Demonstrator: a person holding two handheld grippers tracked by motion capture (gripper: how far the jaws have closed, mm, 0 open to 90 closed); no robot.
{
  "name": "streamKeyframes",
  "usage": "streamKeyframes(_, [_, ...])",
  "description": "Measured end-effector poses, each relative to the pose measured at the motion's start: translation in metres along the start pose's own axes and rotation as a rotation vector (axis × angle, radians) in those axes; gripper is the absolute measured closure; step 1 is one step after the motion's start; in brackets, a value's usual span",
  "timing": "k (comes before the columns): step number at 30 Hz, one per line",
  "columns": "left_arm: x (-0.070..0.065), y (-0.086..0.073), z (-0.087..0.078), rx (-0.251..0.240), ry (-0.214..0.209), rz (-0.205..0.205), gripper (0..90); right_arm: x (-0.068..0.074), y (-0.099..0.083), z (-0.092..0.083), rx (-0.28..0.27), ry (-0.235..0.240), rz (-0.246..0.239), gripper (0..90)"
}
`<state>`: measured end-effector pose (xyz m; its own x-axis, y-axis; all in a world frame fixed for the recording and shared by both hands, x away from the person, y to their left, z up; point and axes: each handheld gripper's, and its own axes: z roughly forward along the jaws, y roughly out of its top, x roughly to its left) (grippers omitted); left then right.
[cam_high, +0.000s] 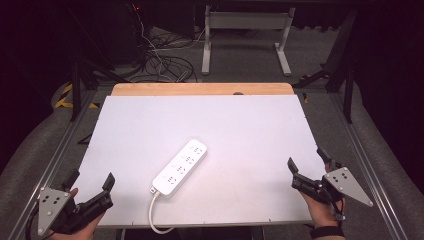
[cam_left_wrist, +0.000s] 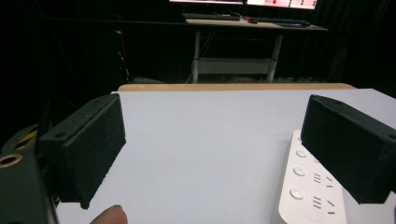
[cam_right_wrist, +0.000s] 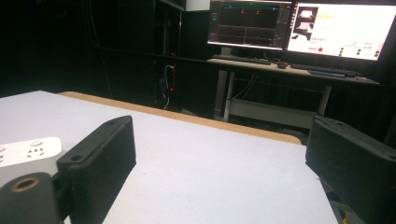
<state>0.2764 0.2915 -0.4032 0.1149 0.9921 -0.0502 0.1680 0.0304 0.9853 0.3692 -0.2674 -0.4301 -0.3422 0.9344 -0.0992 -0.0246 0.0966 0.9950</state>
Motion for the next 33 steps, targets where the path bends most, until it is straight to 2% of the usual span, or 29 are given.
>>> streamKeyframes(33, [0.0004, 0.0011, 0.0010, -0.003, -0.007, 0.007, 9.1, 0.0047, 0.0000, 0.0017, 0.010, 0.021, -0.024, 8.9])
